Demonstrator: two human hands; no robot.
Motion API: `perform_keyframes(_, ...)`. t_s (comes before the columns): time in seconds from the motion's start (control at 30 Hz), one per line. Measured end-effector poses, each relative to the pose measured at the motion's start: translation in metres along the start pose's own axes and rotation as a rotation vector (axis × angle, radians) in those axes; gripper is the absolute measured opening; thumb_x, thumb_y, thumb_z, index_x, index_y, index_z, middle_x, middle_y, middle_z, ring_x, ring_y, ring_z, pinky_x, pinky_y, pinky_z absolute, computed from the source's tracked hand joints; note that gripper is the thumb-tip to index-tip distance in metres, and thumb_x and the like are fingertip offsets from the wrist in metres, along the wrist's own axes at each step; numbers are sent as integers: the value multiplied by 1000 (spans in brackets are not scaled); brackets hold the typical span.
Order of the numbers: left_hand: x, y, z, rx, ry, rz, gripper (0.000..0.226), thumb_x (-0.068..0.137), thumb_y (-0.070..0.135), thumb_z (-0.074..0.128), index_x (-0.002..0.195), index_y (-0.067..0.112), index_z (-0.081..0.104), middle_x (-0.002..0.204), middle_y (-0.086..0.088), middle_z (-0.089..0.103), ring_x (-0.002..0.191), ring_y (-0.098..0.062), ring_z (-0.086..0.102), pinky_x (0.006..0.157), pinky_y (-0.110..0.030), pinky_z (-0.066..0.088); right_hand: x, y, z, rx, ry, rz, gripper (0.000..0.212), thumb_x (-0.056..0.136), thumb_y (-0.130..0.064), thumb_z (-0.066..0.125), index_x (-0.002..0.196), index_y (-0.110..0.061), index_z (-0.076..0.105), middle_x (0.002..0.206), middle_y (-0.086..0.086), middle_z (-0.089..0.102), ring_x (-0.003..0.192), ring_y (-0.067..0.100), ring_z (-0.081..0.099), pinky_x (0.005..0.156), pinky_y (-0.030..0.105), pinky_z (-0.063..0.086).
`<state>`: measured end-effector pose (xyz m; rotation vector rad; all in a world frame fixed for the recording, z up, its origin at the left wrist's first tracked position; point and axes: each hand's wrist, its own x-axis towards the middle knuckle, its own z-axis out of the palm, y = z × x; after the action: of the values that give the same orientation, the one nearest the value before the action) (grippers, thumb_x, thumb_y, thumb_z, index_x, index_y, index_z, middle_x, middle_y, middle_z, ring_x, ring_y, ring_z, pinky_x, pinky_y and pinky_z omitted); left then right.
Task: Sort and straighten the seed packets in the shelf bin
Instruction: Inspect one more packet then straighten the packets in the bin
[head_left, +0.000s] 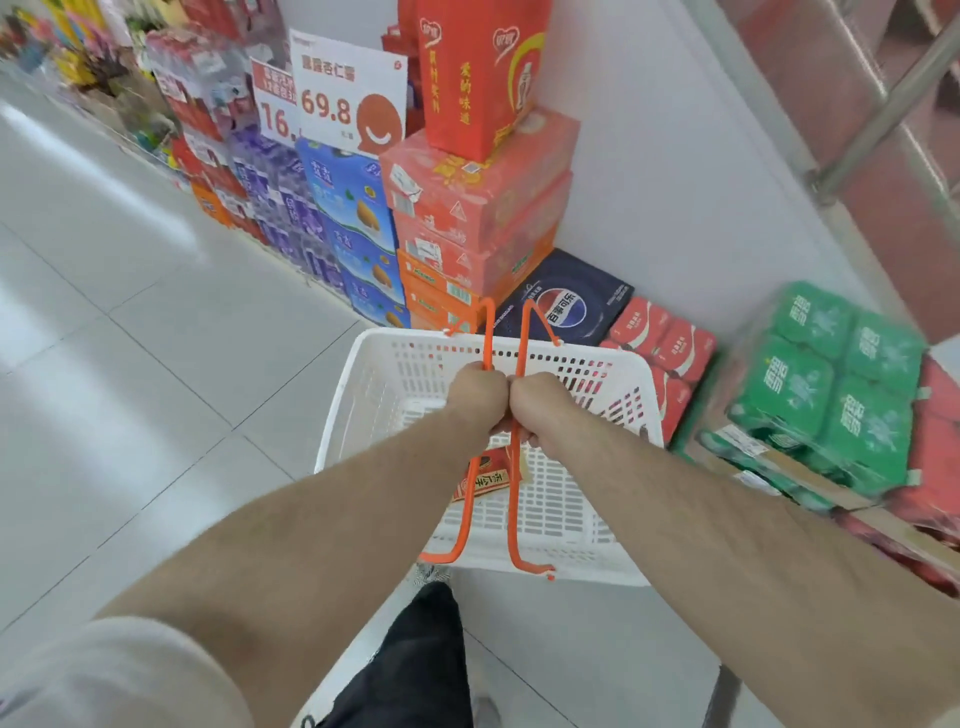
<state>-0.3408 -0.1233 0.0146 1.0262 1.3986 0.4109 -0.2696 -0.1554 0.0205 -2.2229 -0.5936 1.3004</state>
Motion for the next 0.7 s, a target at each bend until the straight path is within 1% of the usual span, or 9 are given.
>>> perform_keyframes(0.13,64,52,49,62,-147,8,21,93,-1,38,100,6,57,94,-21,62,83,-36,63,81,-51,57,62,-27,-51,72,97,33,34,91,-18,42,95,2,69,82,24,74,52,28,54,44,26,31)
perform_keyframes(0.2,95,80,74,95,-237,5,21,92,-4,38,95,7,55,88,-18,60,80,-34,61,75,-45,57,93,-43,-78,106,159,60,36,92,-17,40,98,5,68,85,28,73,60,34,61,44,28,32)
perform_keyframes(0.27,122,107,97,141,-305,13,25,92,-5,39,105,5,57,93,-20,63,81,-35,63,72,-43,55,115,-58,-105,86,197,71,35,96,-15,38,96,6,66,86,28,72,57,34,61,45,29,33)
perform_keyframes(0.33,143,131,118,199,-345,29,32,92,-5,39,117,3,58,107,-23,66,89,-38,67,76,-45,57,128,-71,-132,94,232,79,30,100,-13,39,85,0,62,77,21,67,51,27,52,47,28,35)
perform_keyframes(0.4,163,153,140,260,-376,58,32,92,-5,40,115,4,59,111,-23,67,96,-40,69,81,-50,59,141,-82,-156,146,246,72,23,101,-12,41,87,-7,58,74,10,59,57,20,52,53,28,41)
perform_keyframes(0.47,181,173,163,321,-395,101,23,91,-5,43,98,9,60,101,-22,67,85,-37,69,71,-44,60,165,-89,-178,164,282,69,24,103,-12,39,87,-7,57,76,13,60,60,26,54,56,30,42)
perform_keyframes(0.53,199,194,184,378,-413,164,20,92,-5,45,91,11,57,90,-21,64,66,-30,62,53,-30,48,187,-96,-199,181,305,81,27,103,-16,39,84,-8,56,73,10,58,60,24,53,55,30,42)
perform_keyframes(0.6,216,211,201,415,-429,196,19,95,-5,49,105,6,59,87,-19,64,61,-28,60,44,-28,45,210,-98,-220,238,304,72,26,102,-18,43,77,-16,51,74,1,52,62,15,50,56,27,44)
perform_keyframes(0.7,244,230,224,451,-434,215,30,96,-4,51,126,-1,55,103,-20,64,79,-30,66,49,-29,42,243,-100,-246,245,290,87,31,102,-17,43,71,-20,44,74,-1,50,63,12,49,57,25,45)
